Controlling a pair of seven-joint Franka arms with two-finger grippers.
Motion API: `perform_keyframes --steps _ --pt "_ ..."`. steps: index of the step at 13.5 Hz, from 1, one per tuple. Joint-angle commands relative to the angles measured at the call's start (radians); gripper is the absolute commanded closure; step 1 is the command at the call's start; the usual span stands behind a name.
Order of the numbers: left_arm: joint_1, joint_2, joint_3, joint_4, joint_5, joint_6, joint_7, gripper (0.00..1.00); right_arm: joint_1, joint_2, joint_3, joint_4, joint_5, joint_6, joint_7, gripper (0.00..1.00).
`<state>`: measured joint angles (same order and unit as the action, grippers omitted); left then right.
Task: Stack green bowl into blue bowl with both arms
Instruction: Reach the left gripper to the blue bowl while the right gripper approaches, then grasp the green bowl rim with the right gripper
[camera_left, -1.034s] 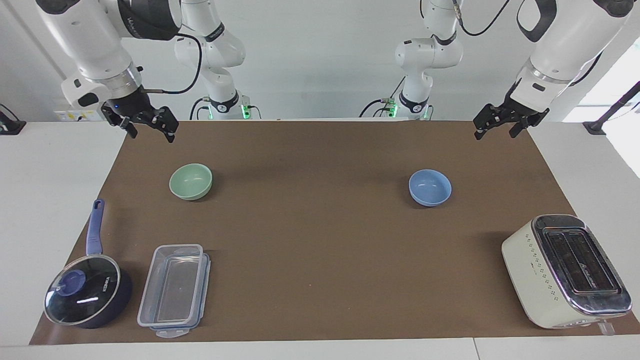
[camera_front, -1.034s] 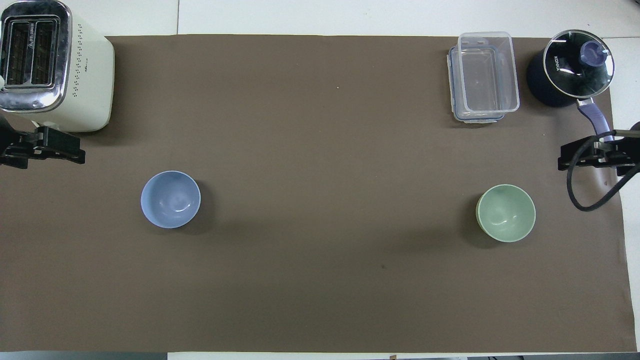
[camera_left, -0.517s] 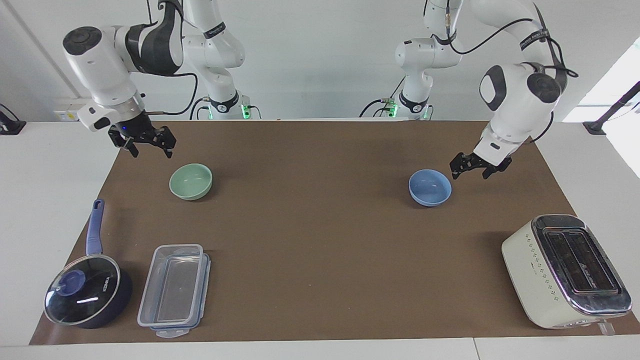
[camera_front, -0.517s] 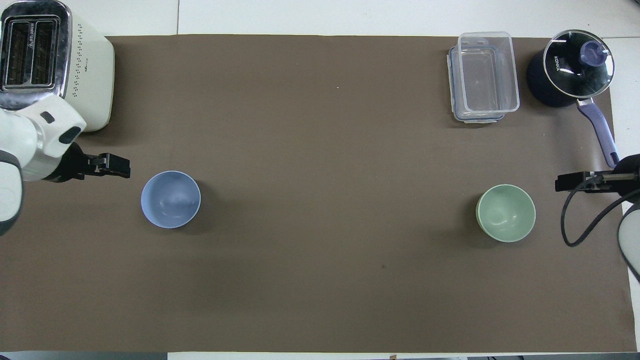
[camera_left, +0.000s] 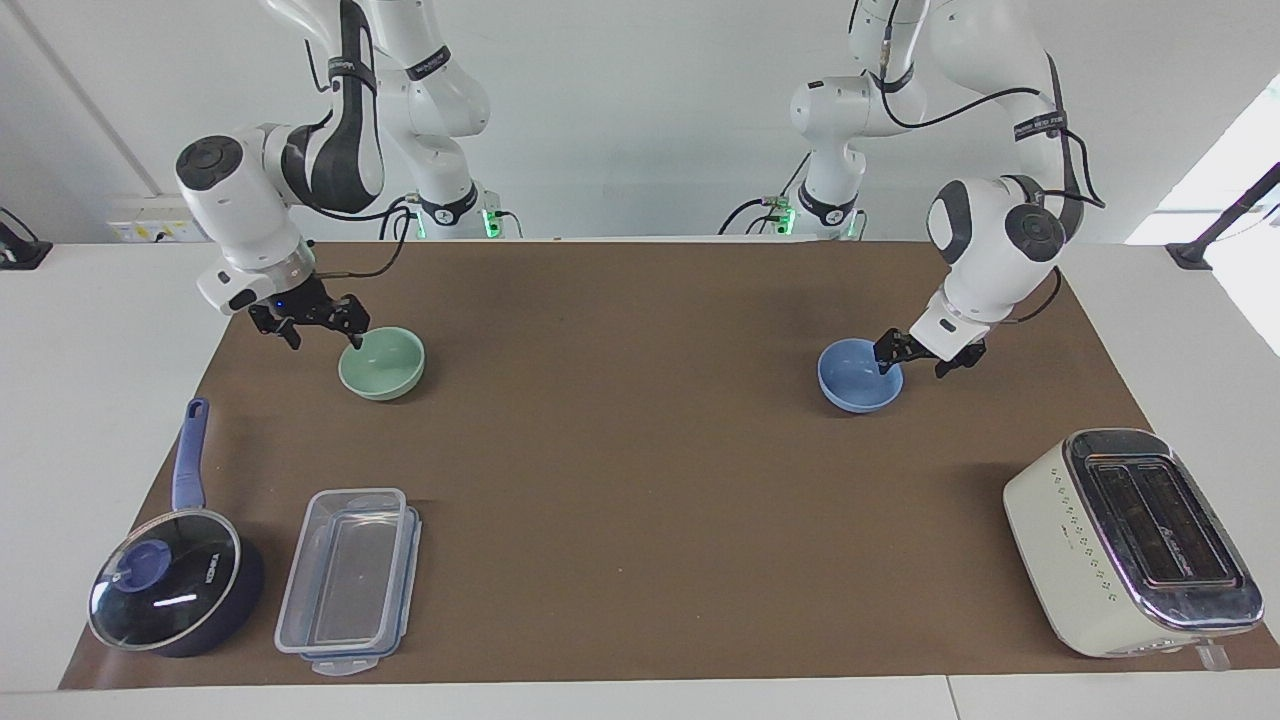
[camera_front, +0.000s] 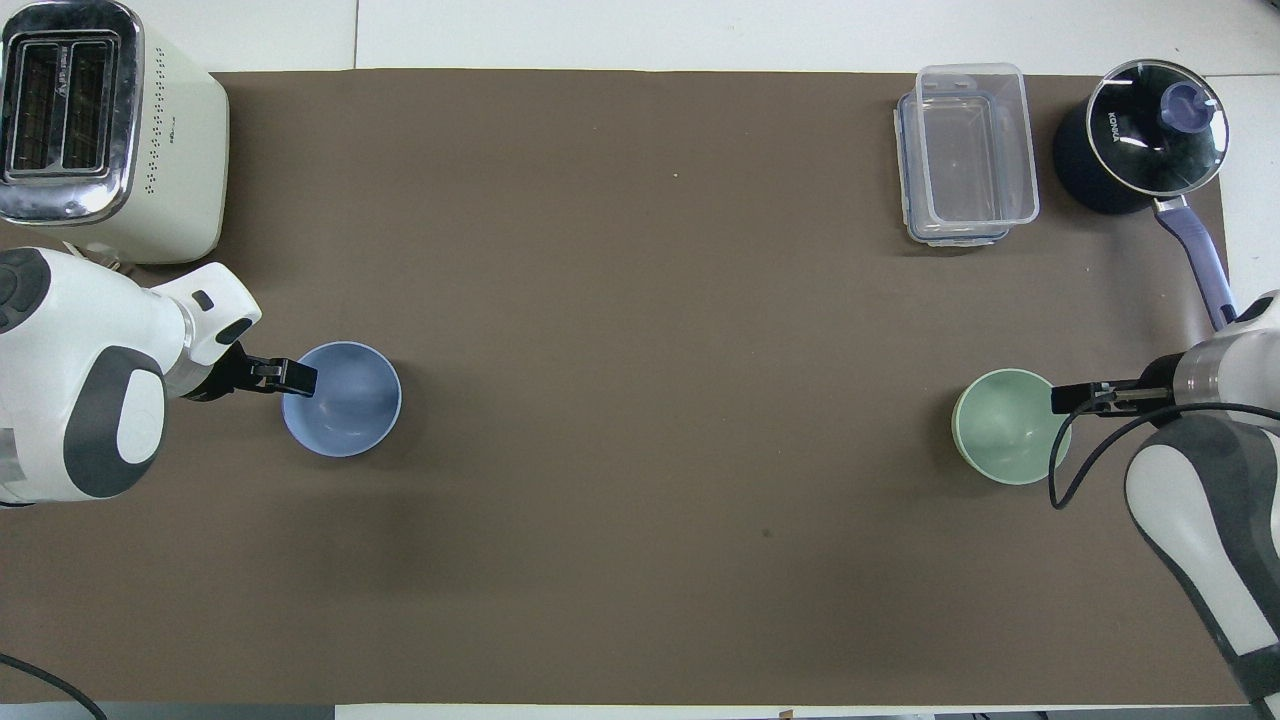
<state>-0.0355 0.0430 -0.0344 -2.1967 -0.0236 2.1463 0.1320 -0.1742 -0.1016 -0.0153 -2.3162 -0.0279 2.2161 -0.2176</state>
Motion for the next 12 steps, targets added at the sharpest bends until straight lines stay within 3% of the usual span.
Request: perform_keyframes --steps 1,4,5,6,7,8,9,11,12 --pt "-0.014 -0.029 0.004 -0.055 0.010 0.026 0.044 0.00 -0.037 0.054 0.005 -0.023 0.003 0.112 -0.111 0.00" --pt "-0.024 -0.025 0.004 -0.084 0.010 0.053 0.041 0.08 -0.025 0.046 0.006 -0.064 0.003 0.122 -0.063 0.00" --pt "-0.024 -0.023 0.004 -0.087 0.010 0.056 0.041 0.21 -0.024 0.042 0.006 -0.081 0.003 0.123 -0.037 0.00" --pt "-0.024 -0.023 0.004 -0.089 0.010 0.057 0.043 0.38 -0.021 0.033 0.006 -0.097 0.003 0.123 -0.032 0.02" --pt "-0.024 -0.023 0.004 -0.089 0.010 0.053 0.043 0.62 -0.018 0.030 0.006 -0.107 0.003 0.123 -0.031 0.05" --pt "-0.024 -0.023 0.004 -0.089 0.010 0.055 0.046 0.93 -0.019 0.026 0.006 -0.117 0.003 0.122 -0.031 0.10" --pt "-0.023 -0.023 0.004 -0.089 0.010 0.055 0.049 1.00 -0.019 0.022 0.006 -0.120 0.003 0.120 -0.032 0.26" --pt "-0.023 -0.022 0.005 -0.086 0.010 0.056 0.049 1.00 -0.024 0.011 0.006 -0.135 0.003 0.105 -0.040 1.00" --pt "-0.024 -0.015 0.004 -0.057 0.010 0.047 0.040 1.00 -0.025 0.010 0.006 -0.137 0.003 0.096 -0.048 1.00"
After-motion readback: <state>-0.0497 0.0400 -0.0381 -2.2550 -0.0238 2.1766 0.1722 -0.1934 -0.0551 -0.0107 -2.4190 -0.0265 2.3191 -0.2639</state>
